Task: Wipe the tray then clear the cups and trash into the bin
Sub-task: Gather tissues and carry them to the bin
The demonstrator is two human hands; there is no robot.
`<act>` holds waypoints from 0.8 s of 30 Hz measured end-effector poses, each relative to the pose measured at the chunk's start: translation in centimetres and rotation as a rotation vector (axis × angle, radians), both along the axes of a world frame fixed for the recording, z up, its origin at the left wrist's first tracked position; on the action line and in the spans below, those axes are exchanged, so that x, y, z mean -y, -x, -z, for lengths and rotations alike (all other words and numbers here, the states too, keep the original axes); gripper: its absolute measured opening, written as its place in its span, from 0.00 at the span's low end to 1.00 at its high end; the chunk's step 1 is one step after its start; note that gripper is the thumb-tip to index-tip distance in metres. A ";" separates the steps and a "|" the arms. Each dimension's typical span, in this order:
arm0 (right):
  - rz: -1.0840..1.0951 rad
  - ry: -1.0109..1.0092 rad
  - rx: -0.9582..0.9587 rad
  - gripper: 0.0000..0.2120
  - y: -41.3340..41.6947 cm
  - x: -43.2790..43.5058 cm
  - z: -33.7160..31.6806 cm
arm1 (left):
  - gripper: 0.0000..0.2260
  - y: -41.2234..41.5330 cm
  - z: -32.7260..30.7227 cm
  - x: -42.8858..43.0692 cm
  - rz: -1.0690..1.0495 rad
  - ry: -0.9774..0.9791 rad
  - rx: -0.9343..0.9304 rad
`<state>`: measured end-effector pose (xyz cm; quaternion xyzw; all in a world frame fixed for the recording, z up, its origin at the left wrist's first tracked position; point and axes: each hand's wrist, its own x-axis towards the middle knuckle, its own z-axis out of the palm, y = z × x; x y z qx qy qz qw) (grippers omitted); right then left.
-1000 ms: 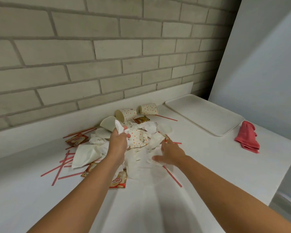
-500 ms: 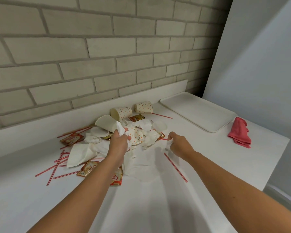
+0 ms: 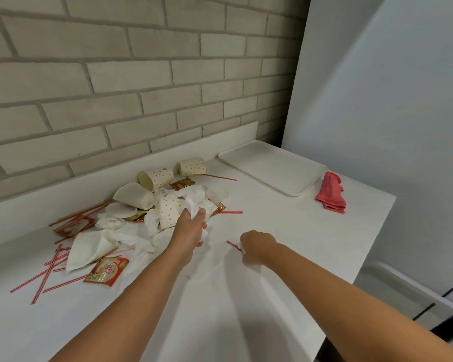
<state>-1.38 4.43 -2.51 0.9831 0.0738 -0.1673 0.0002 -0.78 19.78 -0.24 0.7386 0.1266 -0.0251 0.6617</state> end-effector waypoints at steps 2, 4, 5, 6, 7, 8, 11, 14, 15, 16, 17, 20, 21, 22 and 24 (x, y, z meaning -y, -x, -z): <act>0.002 -0.001 0.000 0.03 0.6 0.9 0.3 | 0.10 0.3 0.1 1.4 0.030 -0.015 -0.001; 0.037 -0.009 0.018 0.10 1.1 1.8 0.9 | 0.12 0.7 0.2 2.8 0.052 -0.032 -0.007; 0.055 -0.014 0.031 0.12 1.3 2.4 1.2 | 0.12 0.9 0.2 3.5 0.064 -0.037 -0.014; 0.067 -0.016 0.053 0.12 1.6 2.9 1.5 | 0.13 1.1 0.3 4.3 0.080 -0.042 -0.022; 0.082 -0.023 0.067 0.13 1.9 3.6 1.8 | 0.14 1.3 0.4 5.1 0.104 -0.045 -0.026; 0.096 -0.031 0.080 0.13 2.2 4.4 1.9 | 0.15 1.5 0.4 5.9 0.136 -0.046 -0.027; 0.134 -0.108 0.048 0.09 3.1 7.4 1.4 | 0.18 2.2 0.4 8.6 0.225 -0.064 -0.029; 0.229 -0.289 -0.021 0.06 3.8 11.3 0.0 | 0.20 3.0 0.5 11.3 0.274 -0.114 -0.014; 0.257 -0.346 -0.028 0.08 3.9 12.9 -0.3 | 0.21 3.3 0.5 12.6 0.295 -0.136 0.009; 0.282 -0.395 -0.025 0.09 4.1 14.2 -0.5 | 0.21 3.5 0.7 13.7 0.313 -0.159 0.035; 0.318 -0.446 -0.009 0.09 4.5 15.9 -0.6 | 0.20 3.9 0.9 15.1 0.338 -0.182 0.054; 0.451 -0.637 0.081 0.13 5.6 20.3 -0.5 | 0.21 4.8 1.7 19.6 0.429 -0.235 0.104; 0.499 -0.704 0.118 0.14 6.0 21.5 -0.4 | 0.23 5.2 1.8 20.9 0.461 -0.253 0.122; 0.545 -0.763 0.159 0.14 6.5 22.7 0.0 | 0.23 5.7 2.0 22.3 0.495 -0.265 0.138; 0.622 -0.854 0.240 0.15 7.8 25.1 0.8 | 0.22 7.0 2.3 25.2 0.579 -0.286 0.177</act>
